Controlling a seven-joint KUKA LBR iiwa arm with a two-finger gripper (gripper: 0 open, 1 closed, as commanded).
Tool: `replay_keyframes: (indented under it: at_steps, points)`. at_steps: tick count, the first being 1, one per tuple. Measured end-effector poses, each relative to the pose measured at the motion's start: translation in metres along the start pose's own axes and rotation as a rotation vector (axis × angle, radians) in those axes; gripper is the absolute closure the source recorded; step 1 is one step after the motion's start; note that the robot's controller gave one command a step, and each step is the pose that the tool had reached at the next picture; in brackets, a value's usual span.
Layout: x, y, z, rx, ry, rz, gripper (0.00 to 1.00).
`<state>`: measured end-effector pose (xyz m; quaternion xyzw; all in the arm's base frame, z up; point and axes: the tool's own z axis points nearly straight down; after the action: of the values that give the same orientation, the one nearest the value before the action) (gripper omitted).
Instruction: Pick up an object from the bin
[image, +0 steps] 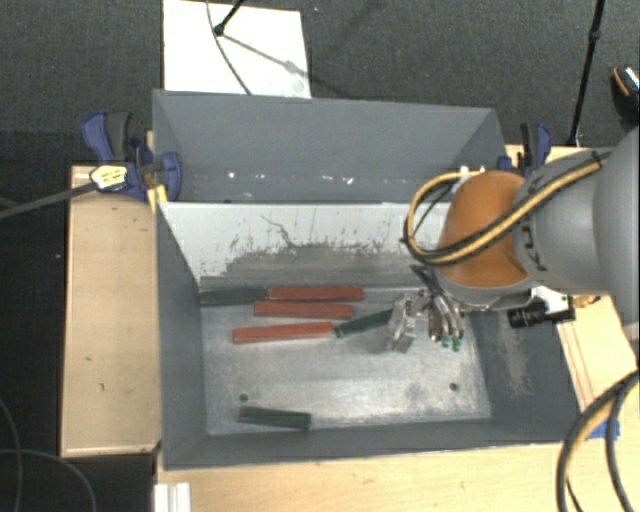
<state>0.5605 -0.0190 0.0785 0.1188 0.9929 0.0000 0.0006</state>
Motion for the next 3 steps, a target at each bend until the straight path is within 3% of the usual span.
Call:
replay_keyframes:
  at_steps: [1,2,3]
  points:
    - [0.000,0.000,0.000,0.000,0.000,-0.003,0.00]
    - [-0.017,0.038,0.008,-0.004,-0.004,0.043,0.00]
    - [-0.017,0.036,0.008,-0.001,-0.002,0.041,1.00]
